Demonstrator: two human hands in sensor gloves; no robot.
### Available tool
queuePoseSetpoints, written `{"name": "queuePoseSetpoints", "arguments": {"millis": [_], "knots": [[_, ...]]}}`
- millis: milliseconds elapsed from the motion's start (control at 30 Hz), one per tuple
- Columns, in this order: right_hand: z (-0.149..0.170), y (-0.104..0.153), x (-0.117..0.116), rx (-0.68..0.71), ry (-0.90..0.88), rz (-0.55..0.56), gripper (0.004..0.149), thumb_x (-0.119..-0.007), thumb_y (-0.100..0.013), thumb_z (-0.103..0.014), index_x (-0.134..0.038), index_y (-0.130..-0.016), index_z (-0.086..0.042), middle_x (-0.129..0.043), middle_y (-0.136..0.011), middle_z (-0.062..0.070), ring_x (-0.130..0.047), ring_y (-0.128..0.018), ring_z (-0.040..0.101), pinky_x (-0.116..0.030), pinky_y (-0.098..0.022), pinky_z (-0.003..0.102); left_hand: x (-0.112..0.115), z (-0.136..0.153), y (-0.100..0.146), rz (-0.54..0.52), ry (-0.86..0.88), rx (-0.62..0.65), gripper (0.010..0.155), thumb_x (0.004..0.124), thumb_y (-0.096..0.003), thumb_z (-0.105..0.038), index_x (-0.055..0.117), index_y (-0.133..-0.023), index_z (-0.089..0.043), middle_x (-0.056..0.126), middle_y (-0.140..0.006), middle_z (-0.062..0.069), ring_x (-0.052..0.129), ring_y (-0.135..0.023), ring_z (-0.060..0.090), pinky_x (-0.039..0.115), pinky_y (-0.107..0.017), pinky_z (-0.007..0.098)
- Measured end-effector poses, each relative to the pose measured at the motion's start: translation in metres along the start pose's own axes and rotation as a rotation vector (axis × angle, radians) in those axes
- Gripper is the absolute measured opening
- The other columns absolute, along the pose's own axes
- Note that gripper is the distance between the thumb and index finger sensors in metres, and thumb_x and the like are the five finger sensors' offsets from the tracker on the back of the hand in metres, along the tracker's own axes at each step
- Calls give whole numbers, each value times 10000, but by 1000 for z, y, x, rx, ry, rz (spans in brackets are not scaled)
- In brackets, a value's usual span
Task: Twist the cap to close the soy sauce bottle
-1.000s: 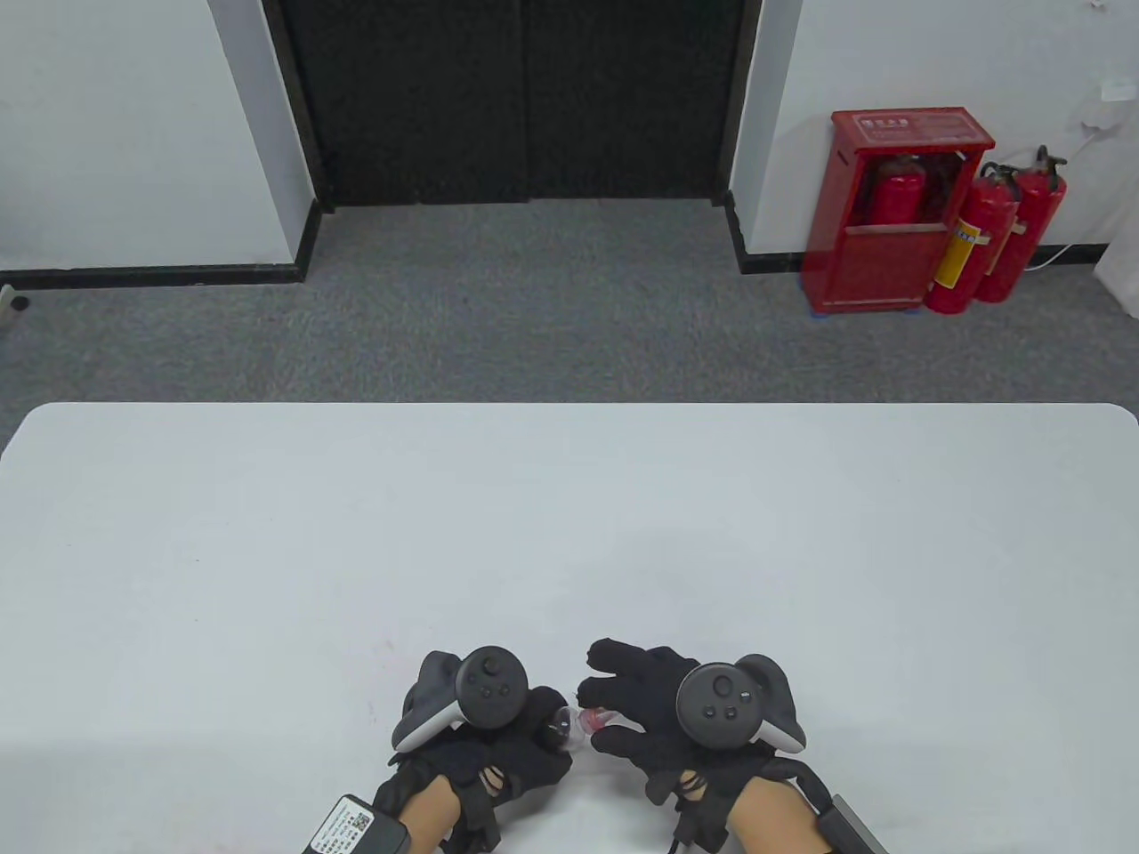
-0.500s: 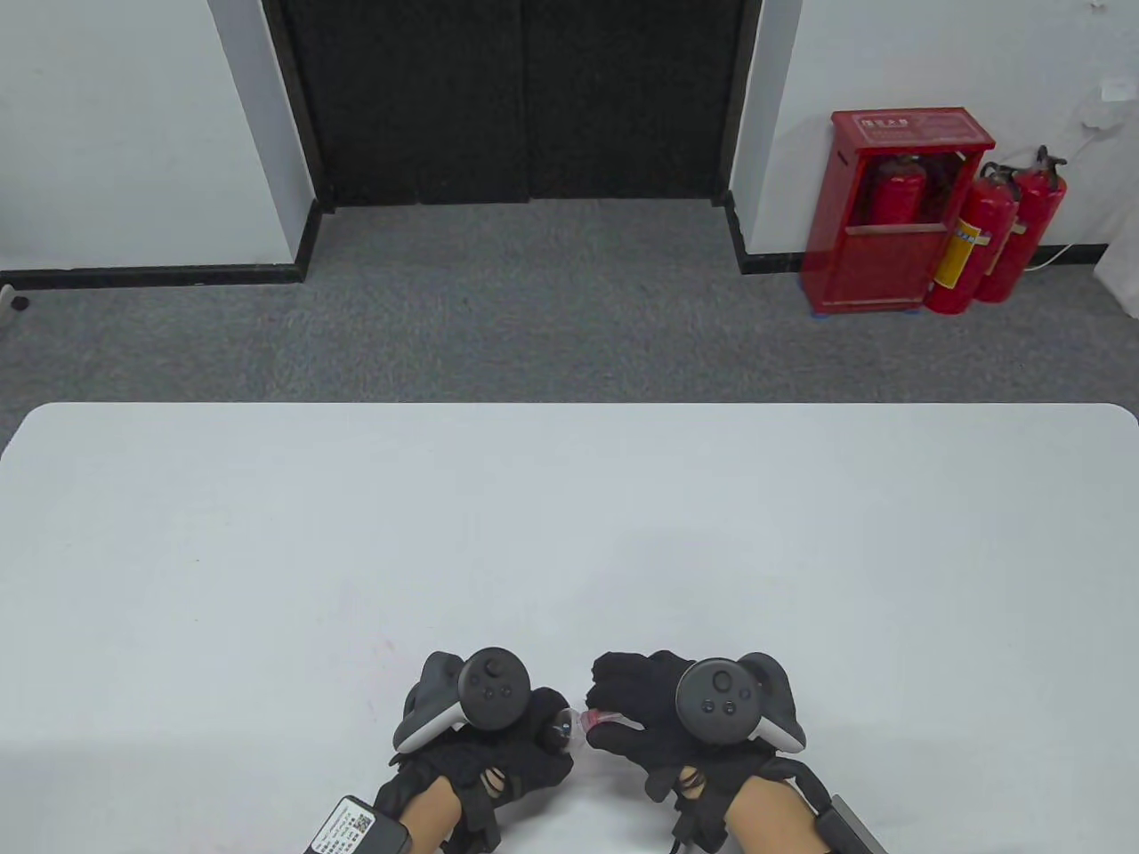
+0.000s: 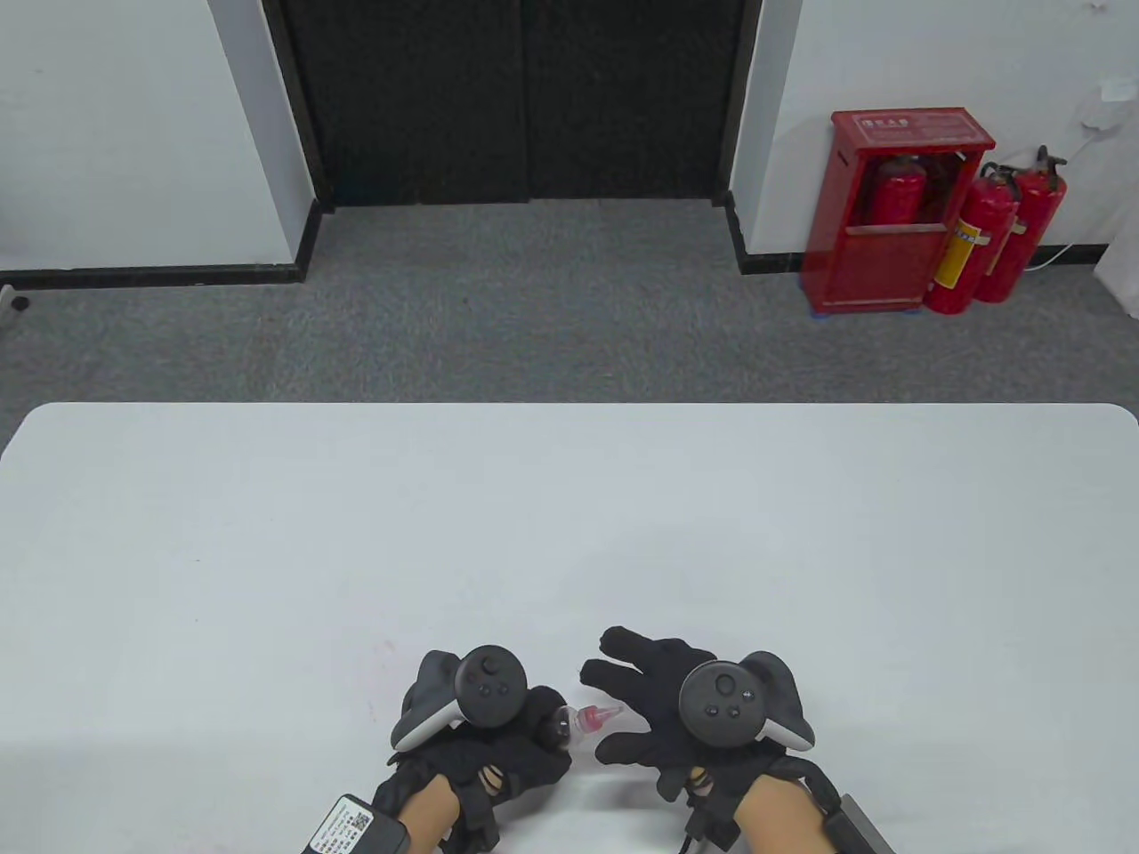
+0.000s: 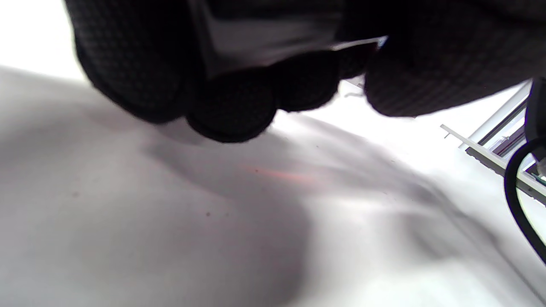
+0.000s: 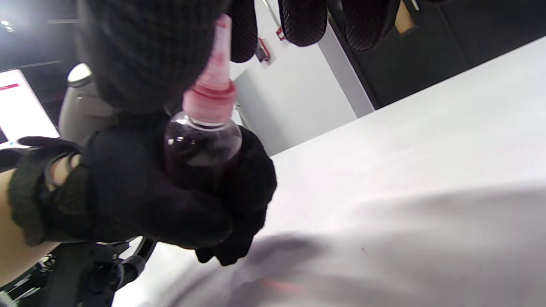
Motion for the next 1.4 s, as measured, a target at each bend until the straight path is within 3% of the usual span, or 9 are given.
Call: {"name": "queuePoseSetpoints", "arguments": {"millis": [200, 433, 1400], "knots": [[-11, -3, -12, 24, 95, -29, 698, -918, -349, -423, -641, -989, -388, -499, -1177, 84, -612, -907, 505, -466, -585, 719, 0, -1, 0, 4, 5, 2, 506, 959, -394, -598, 796, -844, -437, 956, -765, -180, 1108, -614, 129, 922, -417, 379], [-9, -3, -12, 18, 88, 2, 583, -878, -373, -428, -744, -934, -343, -616, -1136, 99, -653, -881, 504, -462, -581, 727, 2, -2, 0, 15, -6, 6, 507, 958, -394, -600, 796, -845, -437, 955, -767, -181, 1107, -615, 130, 922, -418, 380], [-3, -3, -7, -35, 50, 30, 566, -794, -380, -534, -896, -811, -182, -834, -997, 104, -770, -786, 480, -539, -544, 702, 2, -5, 0, 12, -18, 15, 508, 959, -393, -601, 795, -846, -441, 954, -770, -182, 1103, -623, 131, 915, -430, 383]]}}
Point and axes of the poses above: the tracker on the back of each hand, its own z axis roughly to the little-finger side, its own y axis roughly from the fingertips to the wrist, x = y × z, the point moved 5 cm from there along -y, roughly from the wrist to the fingertips
